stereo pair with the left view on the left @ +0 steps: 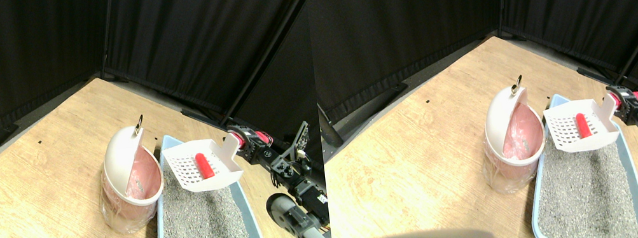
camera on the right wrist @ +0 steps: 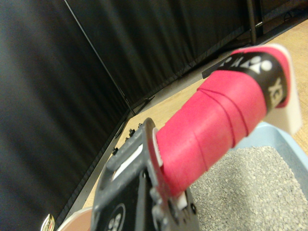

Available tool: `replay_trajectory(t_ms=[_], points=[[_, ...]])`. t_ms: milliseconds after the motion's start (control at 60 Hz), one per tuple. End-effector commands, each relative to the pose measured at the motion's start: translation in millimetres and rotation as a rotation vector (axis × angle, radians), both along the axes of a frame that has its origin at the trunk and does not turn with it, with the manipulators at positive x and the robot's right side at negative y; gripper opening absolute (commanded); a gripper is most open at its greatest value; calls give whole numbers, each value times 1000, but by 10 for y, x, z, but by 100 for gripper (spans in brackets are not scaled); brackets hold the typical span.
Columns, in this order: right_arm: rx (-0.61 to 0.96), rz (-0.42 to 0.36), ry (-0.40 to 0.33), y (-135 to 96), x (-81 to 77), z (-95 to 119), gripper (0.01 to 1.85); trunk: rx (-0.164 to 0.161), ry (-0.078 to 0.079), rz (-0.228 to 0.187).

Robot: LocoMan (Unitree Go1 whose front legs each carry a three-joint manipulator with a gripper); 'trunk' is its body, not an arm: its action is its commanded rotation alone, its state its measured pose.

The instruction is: Scoop (unimanual)

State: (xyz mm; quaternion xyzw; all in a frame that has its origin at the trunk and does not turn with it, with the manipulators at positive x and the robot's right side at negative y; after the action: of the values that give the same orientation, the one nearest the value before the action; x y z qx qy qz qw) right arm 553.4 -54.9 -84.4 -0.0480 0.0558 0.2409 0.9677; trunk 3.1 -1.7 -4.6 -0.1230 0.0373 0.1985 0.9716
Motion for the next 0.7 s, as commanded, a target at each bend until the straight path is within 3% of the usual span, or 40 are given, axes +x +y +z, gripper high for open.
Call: replay_trajectory(t_ms=[17,417,700], points=[[22,14,-26,79,9,63,5,0,-29,60],[-111,-1,-45,195,37,121,5,-17,-30,70],[-211,-5,-106,306,-23,237,5,-28,-30,79]])
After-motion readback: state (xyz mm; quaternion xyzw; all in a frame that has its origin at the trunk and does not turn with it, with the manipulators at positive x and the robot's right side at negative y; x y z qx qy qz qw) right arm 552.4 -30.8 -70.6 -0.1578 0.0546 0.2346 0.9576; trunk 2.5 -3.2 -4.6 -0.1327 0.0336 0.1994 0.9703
